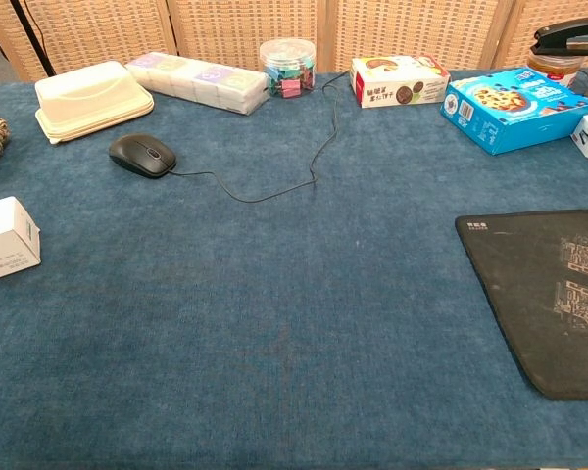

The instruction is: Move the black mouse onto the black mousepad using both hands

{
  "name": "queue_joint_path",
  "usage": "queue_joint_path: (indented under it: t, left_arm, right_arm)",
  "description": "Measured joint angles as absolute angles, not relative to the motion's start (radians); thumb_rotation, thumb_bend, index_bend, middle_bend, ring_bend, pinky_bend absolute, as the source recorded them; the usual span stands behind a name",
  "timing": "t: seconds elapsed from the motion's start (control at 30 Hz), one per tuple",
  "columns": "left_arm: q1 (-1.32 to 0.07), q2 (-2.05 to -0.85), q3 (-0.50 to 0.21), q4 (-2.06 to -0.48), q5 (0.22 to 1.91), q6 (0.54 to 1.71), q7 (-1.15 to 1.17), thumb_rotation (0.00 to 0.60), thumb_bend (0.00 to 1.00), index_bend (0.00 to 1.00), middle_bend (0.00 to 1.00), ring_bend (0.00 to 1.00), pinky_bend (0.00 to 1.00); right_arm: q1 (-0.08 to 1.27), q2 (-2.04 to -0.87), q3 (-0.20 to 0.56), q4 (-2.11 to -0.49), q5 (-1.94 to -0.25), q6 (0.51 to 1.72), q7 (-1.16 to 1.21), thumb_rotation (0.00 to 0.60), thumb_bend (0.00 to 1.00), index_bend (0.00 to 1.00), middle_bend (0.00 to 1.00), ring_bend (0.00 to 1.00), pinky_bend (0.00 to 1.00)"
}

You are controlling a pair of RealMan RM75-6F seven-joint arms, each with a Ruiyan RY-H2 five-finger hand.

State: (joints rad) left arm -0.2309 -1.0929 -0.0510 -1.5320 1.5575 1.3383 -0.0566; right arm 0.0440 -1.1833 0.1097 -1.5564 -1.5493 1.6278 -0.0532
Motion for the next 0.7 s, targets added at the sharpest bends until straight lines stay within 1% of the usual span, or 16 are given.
queue_joint_path:
  t: [0.17, 0.3, 0.5, 0.7]
  left_arm:
    - [-0.352, -1.1, -0.066, -1.483, 1.607, 1.227, -0.087, 0.6, 0.0, 0.0, 0.0, 0.0, 0.0]
    - [-0.461, -1.129, -0.087, -1.416, 1.628, 1.116, -0.102, 0.6, 0.0, 0.0, 0.0, 0.0, 0.0]
    - [-0.603, -1.2, -0.122, -1.298, 1.598, 0.937, -0.091, 0.6, 0.0, 0.0, 0.0, 0.0, 0.0]
    - [-0.698, -1.296, -0.137, -1.154, 1.548, 0.825, -0.052, 0.6, 0.0, 0.0, 0.0, 0.0, 0.0]
  right_arm:
    - [0.047, -1.186, 0.115, -1.552, -1.537, 1.621, -0.06, 0.6, 0.0, 0.0, 0.0, 0.0, 0.0]
    - [0.05, -1.191, 0.121, -1.543, -1.519, 1.608, -0.067, 0.6, 0.0, 0.0, 0.0, 0.0, 0.0]
    - [0.056, -1.196, 0.133, -1.529, -1.487, 1.591, -0.073, 0.6, 0.0, 0.0, 0.0, 0.0, 0.0]
    - [0.061, -1.201, 0.147, -1.513, -1.453, 1.574, -0.078, 0.6, 0.0, 0.0, 0.0, 0.0, 0.0]
